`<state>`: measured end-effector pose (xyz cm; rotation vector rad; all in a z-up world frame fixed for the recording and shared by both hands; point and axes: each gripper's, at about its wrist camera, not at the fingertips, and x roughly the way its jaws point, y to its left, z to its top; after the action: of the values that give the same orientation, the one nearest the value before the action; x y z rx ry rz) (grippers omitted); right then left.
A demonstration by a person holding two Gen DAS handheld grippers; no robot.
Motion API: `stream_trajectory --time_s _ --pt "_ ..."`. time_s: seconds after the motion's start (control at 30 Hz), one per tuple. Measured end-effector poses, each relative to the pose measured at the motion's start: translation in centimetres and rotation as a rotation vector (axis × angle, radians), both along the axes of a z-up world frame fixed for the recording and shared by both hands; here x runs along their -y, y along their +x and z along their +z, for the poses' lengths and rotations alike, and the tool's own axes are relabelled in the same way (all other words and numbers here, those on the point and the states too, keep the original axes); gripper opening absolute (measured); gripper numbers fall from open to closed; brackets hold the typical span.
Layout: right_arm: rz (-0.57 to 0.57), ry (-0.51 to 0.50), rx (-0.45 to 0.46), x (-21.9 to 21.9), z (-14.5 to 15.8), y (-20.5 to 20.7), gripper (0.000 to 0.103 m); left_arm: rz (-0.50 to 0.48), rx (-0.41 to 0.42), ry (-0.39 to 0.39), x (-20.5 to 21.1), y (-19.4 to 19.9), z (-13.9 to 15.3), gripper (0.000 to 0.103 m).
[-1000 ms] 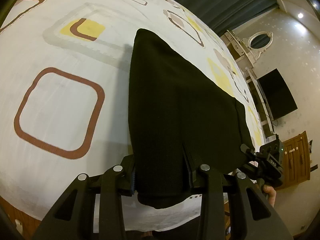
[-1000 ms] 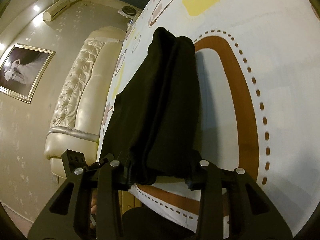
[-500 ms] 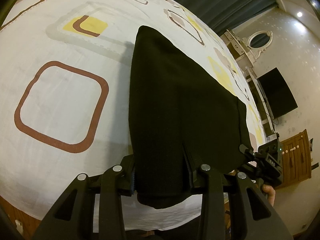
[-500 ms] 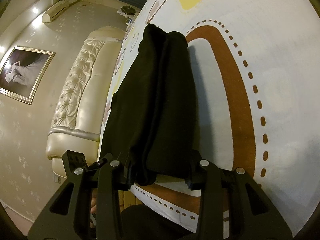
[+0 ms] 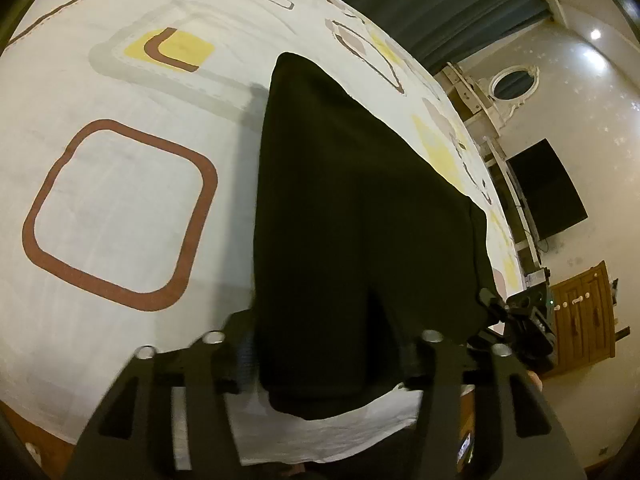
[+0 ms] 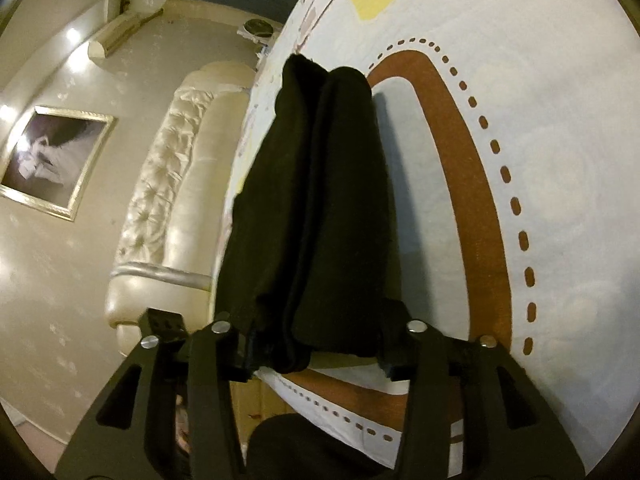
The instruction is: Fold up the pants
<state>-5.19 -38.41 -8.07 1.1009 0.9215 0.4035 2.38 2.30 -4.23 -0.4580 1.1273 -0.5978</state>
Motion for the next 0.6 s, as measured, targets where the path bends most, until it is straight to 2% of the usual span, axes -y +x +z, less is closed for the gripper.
stream_trajectory --time_s 0.1,0.4,0.47,0.6 --pt "-0.011 0.057 0.02 0.2 0.0 -0.2 0.058 0.011 0.027 -0.004 -0.2 -0.3 0.2 0.076" --pt "-0.053 0.073 0.004 1.3 0.8 -1.5 0.069 0.02 0.083 0.083 -0.1 -1.1 1.3 0.078" --pt "-0.069 0.061 -0.009 1.9 1.0 -1.8 0.077 0.024 0.111 0.123 0.0 -1.6 1.9 0.078" --pt "-0.06 -0.028 -0.02 1.9 2.2 -2.9 0.081 0.035 0.173 0.201 0.4 -2.9 3.2 0.081"
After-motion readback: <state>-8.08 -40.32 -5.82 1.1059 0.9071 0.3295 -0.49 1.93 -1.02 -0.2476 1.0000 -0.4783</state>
